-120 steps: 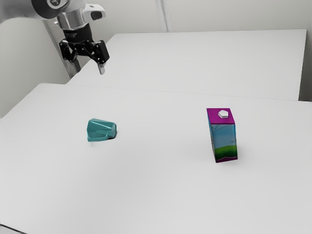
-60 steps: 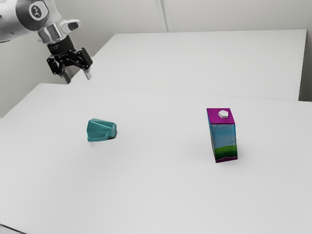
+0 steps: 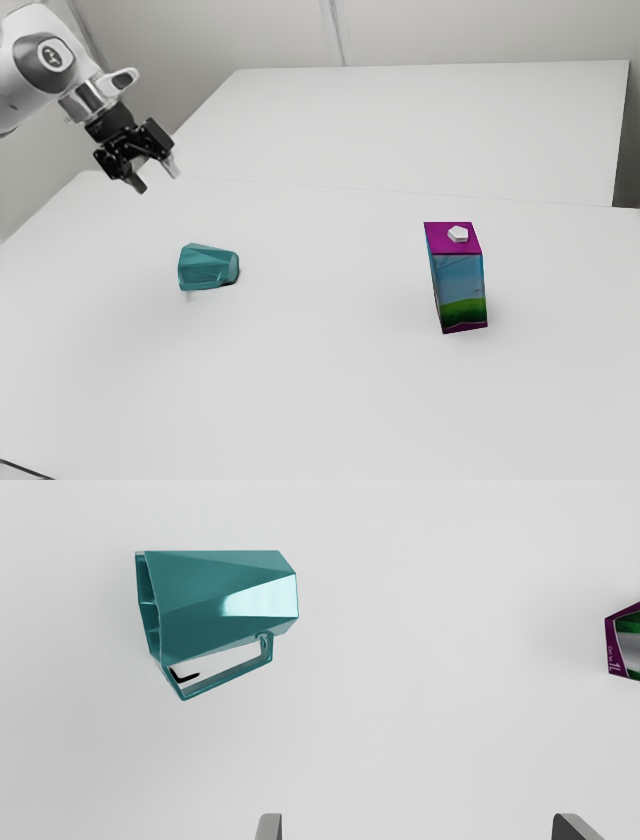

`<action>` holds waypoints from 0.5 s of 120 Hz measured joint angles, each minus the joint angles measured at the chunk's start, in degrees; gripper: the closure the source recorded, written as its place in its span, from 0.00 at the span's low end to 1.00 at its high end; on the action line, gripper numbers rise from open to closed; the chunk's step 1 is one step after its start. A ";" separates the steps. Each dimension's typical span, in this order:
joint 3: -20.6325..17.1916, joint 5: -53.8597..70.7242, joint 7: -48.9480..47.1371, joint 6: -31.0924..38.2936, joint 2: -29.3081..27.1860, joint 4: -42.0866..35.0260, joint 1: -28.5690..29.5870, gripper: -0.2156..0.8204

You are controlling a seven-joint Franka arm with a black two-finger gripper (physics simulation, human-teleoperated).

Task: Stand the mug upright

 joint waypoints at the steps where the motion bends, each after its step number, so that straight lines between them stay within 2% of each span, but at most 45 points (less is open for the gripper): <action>1: 0.03 -0.12 0.21 0.06 0.10 -0.06 0.13 0.22; 33: 2.73 -4.41 7.07 2.61 2.60 -1.96 0.92 0.22; 60: 3.08 -6.82 11.69 4.65 5.52 -2.02 3.03 0.22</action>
